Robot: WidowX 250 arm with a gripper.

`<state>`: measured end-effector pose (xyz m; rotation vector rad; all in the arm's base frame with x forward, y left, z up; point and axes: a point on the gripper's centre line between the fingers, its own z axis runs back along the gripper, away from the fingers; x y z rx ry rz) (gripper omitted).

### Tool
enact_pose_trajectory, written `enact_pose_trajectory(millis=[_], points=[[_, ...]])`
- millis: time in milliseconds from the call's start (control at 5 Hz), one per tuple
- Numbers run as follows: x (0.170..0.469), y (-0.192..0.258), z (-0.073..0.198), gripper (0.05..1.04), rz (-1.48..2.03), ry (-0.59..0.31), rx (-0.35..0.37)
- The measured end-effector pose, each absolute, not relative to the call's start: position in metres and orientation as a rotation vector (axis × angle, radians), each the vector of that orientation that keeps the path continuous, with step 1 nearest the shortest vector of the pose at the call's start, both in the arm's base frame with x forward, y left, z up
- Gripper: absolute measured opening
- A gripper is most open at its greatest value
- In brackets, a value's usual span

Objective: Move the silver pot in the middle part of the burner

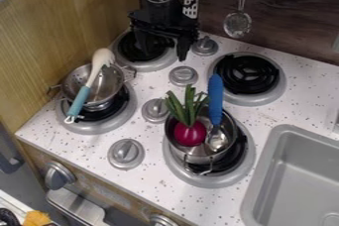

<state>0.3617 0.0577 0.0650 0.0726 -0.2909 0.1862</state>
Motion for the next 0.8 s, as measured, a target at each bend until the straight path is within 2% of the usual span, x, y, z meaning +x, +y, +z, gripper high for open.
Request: enact_pose_trajectory(millis=[200, 600, 800], points=[[0.359, 0.057, 0.053, 1.000, 0.192, -0.254, 0.071], [0.343, 0.074, 0.058, 1.000, 0.294, -0.205, 0.133], [0.333, 0.083, 0.058, 1.000, 0.309, -0.155, 0.139]])
